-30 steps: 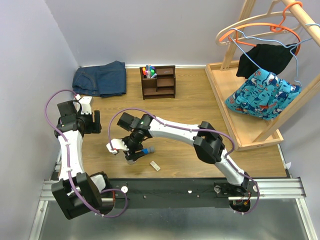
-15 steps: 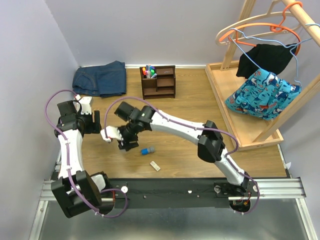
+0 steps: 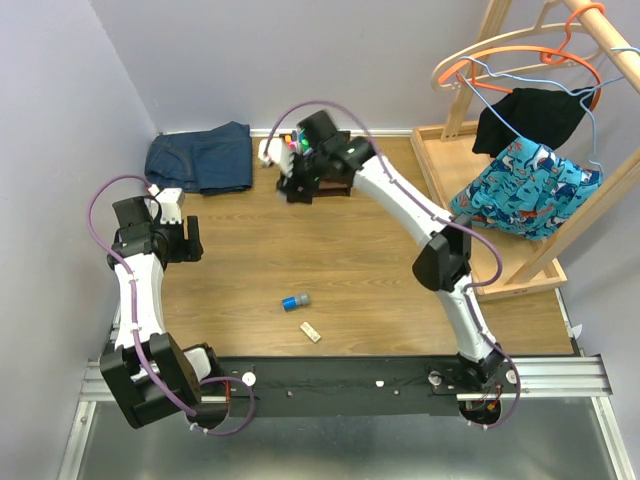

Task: Sort the stationery into containers
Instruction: Pick up the stationery from the center of the board, then place the stationery in the storage box.

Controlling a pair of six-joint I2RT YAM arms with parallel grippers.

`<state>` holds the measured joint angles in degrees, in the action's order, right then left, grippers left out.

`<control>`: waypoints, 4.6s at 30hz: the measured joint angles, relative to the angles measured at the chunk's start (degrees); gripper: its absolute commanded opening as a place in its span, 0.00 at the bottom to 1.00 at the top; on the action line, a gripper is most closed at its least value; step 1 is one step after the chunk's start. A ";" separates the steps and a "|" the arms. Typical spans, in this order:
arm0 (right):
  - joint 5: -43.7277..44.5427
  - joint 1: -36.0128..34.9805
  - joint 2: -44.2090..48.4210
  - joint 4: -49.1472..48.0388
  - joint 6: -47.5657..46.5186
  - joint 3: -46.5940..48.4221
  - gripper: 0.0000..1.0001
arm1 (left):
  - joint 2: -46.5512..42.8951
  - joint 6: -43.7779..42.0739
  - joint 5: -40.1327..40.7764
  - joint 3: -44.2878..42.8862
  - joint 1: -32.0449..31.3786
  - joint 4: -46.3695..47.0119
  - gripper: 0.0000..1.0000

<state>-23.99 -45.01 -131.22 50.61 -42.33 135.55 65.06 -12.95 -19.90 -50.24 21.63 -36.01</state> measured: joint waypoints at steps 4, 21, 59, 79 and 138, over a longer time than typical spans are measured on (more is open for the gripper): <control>1.64 6.08 0.09 -3.10 2.91 2.45 0.63 | 0.22 0.61 -0.31 0.00 0.02 -0.02 0.81; 6.80 13.55 -0.61 -10.45 8.52 2.47 0.62 | 2.45 2.36 -0.46 0.00 0.02 0.24 0.81; 8.83 15.80 -4.11 -13.22 9.38 0.96 0.60 | 5.14 3.41 -1.60 0.02 0.02 2.51 0.82; 8.68 15.78 -5.22 -13.38 9.46 2.19 0.62 | 5.14 3.37 -1.57 0.02 0.09 2.51 0.82; 15.39 16.63 -9.79 -23.08 13.64 2.62 0.80 | 6.73 3.08 -1.60 0.02 0.94 2.43 0.82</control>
<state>-8.60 -28.38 -141.01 27.53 -28.69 138.17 71.79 -9.87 -21.50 -50.22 22.57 -33.58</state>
